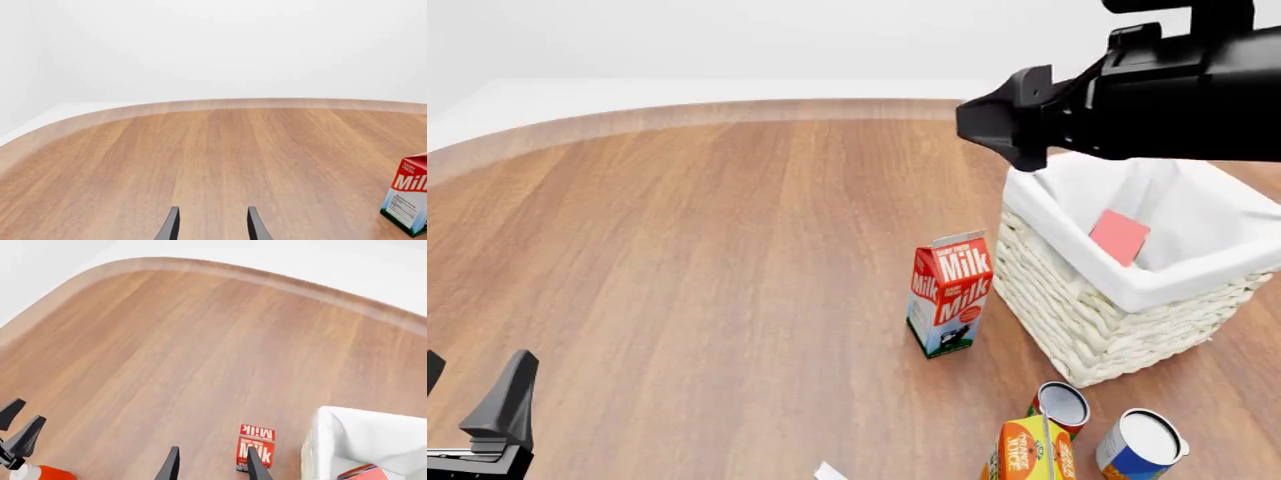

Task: Pick up the cream cheese box and the butter, and put them in the basket.

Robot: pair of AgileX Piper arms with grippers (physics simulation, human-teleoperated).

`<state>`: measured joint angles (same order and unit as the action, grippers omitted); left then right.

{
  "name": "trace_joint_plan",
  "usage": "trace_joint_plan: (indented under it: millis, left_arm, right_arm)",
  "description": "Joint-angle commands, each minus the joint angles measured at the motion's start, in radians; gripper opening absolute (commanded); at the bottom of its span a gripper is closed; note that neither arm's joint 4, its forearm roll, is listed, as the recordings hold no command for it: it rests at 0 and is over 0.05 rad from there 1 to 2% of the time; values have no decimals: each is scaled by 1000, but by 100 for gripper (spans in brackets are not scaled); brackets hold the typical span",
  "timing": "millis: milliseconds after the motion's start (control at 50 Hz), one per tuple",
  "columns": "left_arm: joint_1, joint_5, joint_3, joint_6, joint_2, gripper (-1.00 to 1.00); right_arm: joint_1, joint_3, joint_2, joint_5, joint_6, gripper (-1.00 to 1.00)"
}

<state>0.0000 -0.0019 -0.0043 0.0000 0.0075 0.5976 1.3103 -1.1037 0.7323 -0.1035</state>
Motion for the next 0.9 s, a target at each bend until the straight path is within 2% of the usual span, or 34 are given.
trace_joint_plan:
  millis: [20, 80, 360, 900]
  left_arm:
    - [0, 0, 0, 0, 0, 100]
    - [0, 0, 0, 0, 0, 100]
    - [0, 0, 0, 0, 0, 100]
    - [0, 0, 0, 0, 0, 100]
  right_arm:
    - [106, 54, -59, 32, 4, 100]
    - [123, 27, -60, 8, -1, 100]
    - [223, 58, -127, 0, -20, 100]
    - [283, 5, -142, -11, -51, 100]
